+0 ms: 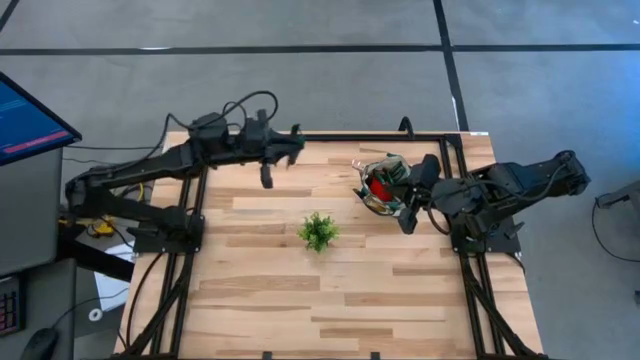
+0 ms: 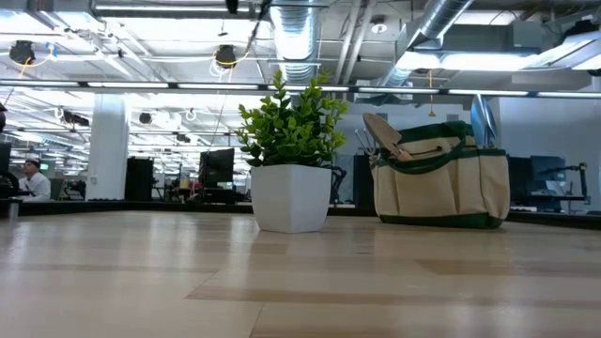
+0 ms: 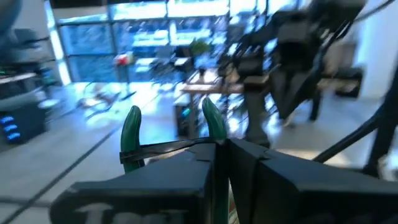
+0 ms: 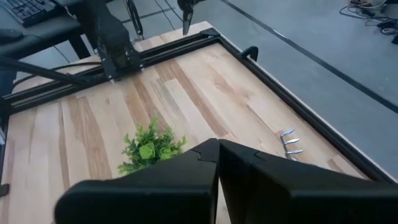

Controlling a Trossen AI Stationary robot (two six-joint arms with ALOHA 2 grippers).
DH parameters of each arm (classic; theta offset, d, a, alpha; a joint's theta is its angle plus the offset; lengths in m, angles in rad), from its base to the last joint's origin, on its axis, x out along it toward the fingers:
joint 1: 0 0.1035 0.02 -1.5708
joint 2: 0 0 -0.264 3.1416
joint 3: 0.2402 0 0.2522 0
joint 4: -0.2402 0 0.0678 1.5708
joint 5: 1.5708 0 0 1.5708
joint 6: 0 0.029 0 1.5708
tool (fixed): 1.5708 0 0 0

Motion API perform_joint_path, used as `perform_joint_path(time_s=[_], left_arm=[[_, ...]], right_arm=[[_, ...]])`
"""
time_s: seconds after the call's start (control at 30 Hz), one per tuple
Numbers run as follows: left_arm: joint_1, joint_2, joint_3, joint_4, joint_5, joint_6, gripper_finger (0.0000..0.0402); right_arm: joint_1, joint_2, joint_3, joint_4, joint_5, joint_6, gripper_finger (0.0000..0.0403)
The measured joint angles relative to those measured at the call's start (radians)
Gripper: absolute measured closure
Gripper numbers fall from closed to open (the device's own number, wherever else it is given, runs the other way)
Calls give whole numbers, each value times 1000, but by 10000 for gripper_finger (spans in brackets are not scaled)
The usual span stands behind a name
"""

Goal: Pick & Place Garden tools in Gardening bag
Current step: Put the green fruit pruner into the brown gardening bag

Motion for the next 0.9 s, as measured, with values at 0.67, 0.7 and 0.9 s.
perform_joint_path(time_s=[0.67,0.7,0.9], left_arm=[[-13,284,33,573,100,-260,396],[-19,284,34,573,73,-260,396],[-43,284,34,567,-38,-225,396]], right_arm=[[-152,80,-1,370,-11,-178,403],[-167,94,3,393,-9,-178,403],[-217,172,0,490,-14,-264,403]])
